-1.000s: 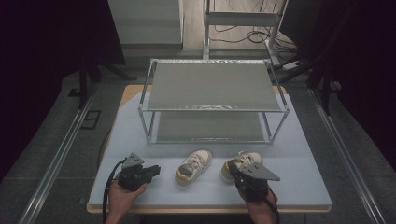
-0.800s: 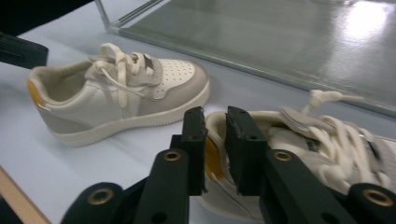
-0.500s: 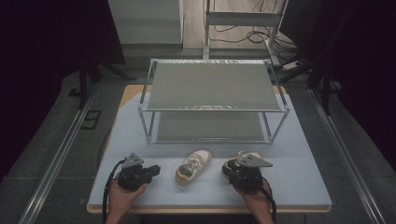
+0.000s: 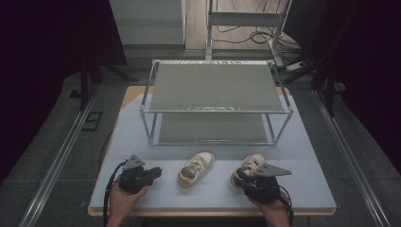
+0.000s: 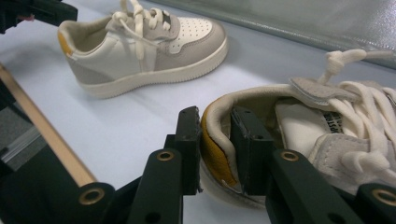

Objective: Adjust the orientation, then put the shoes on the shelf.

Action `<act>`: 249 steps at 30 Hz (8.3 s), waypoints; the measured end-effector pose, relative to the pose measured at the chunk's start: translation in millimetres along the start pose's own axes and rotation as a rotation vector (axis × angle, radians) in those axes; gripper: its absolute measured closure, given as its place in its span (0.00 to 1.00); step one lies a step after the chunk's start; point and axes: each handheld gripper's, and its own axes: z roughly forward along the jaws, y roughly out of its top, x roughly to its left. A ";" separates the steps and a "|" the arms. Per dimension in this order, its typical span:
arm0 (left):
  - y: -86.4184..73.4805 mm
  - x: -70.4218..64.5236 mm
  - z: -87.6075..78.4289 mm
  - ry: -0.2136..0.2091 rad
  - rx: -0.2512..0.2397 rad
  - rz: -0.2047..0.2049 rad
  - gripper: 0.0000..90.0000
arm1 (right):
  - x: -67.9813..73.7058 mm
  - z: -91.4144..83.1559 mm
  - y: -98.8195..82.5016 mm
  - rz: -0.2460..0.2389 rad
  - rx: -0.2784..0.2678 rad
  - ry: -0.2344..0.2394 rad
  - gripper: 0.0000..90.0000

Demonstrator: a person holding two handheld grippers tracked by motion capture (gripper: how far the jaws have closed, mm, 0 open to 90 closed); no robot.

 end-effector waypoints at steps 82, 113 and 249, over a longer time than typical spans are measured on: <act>6.4 1.2 10.1 -0.028 0.020 0.010 0.90 | -42.5 -65.4 -47.7 0.095 -0.038 -0.231 1.00; 48.3 -57.1 1.7 -0.013 0.049 0.116 0.27 | -51.6 -66.6 -0.7 0.055 -0.073 -0.210 0.28; 134.1 -42.1 138.6 0.128 0.215 0.065 0.30 | -50.8 97.8 89.9 0.172 0.141 -0.334 0.29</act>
